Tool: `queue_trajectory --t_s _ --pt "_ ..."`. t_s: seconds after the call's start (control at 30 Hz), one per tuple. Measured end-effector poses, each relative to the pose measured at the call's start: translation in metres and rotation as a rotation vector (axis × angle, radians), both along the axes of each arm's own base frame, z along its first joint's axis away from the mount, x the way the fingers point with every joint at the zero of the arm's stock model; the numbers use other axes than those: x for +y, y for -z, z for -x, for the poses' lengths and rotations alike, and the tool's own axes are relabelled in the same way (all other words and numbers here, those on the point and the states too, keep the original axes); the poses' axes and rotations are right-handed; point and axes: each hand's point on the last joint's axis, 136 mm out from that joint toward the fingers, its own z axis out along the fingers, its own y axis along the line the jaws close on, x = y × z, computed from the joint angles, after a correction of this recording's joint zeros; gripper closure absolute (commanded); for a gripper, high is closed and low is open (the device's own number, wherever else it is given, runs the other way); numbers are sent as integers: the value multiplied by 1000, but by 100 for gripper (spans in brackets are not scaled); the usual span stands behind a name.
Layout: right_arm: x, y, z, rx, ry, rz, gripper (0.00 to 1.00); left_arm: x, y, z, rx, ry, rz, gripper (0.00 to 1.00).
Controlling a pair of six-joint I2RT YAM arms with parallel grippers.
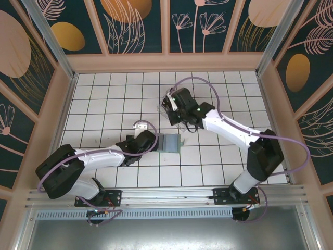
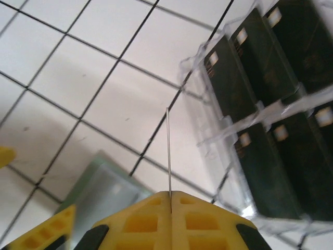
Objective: Put the credit cards into the card holder
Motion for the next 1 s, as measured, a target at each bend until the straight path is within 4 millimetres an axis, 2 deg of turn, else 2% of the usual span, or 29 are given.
queue_trajectory --t_s 0.2,0.33,0.47,0.67,1.0 --pt "-4 39 40 125 103 -163 100 -3 6 -2 9 32 -45 1" --pt "-9 61 56 188 193 -261 100 -2 13 0 26 49 -76 1" --pt "-13 74 66 224 264 -363 100 -1 22 1 43 53 -102 2" --pt "-10 82 75 254 320 -495 100 4 32 3 66 43 -133 1" --pt "-4 77 75 225 351 -661 100 9 33 3 67 -5 -121 1"
